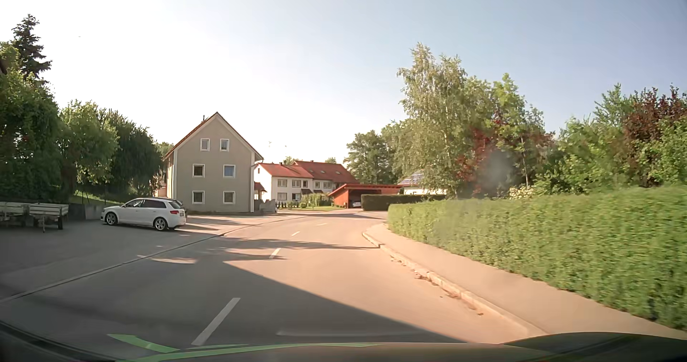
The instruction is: Follow the waypoints while adhering to traffic rules and regulations
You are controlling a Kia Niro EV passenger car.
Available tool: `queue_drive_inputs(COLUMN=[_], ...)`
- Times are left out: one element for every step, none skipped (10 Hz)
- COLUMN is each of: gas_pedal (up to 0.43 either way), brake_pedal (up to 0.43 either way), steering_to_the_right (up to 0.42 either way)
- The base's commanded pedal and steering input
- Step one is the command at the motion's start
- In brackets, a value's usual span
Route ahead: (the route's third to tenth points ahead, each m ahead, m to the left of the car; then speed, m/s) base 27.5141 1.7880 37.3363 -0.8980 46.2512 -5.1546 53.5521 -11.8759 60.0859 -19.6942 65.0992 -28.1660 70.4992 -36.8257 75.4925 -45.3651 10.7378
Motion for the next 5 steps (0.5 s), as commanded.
queue_drive_inputs(gas_pedal=[0.169,0.138,0.079,0.047,0.0], brake_pedal=[0.0,0.0,0.0,0.0,0.0], steering_to_the_right=[-0.047,-0.039,-0.033,-0.025,-0.016])
